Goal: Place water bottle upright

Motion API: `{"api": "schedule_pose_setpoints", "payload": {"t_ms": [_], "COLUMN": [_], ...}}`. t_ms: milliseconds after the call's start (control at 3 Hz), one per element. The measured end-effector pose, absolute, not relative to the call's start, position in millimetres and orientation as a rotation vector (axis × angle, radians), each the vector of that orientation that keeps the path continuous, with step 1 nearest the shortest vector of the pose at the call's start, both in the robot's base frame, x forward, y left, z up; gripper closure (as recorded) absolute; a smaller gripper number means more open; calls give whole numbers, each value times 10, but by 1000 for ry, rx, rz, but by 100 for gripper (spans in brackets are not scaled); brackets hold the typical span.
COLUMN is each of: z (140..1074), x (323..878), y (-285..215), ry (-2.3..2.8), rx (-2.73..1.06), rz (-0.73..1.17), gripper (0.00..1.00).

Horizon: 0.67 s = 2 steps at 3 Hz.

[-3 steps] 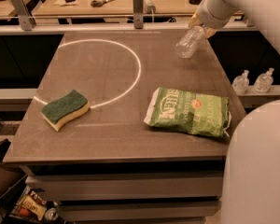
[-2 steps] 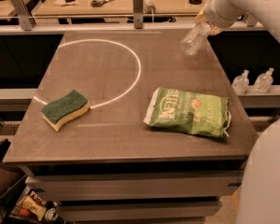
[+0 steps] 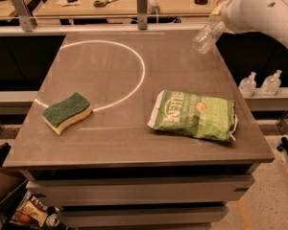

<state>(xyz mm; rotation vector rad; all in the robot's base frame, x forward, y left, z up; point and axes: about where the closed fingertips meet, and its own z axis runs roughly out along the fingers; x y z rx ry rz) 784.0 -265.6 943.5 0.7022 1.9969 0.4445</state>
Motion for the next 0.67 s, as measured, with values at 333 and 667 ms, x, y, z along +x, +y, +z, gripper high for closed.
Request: {"api": "schedule_pose_setpoints", "payload": {"t_ms": [333,667], "z": [9572,9769], "x": [7834,7816], "y": [-2715,-2780], "ry": [1884,1787], "rx": [623,548], "rz": [448,446], "gripper": [100,100]}}
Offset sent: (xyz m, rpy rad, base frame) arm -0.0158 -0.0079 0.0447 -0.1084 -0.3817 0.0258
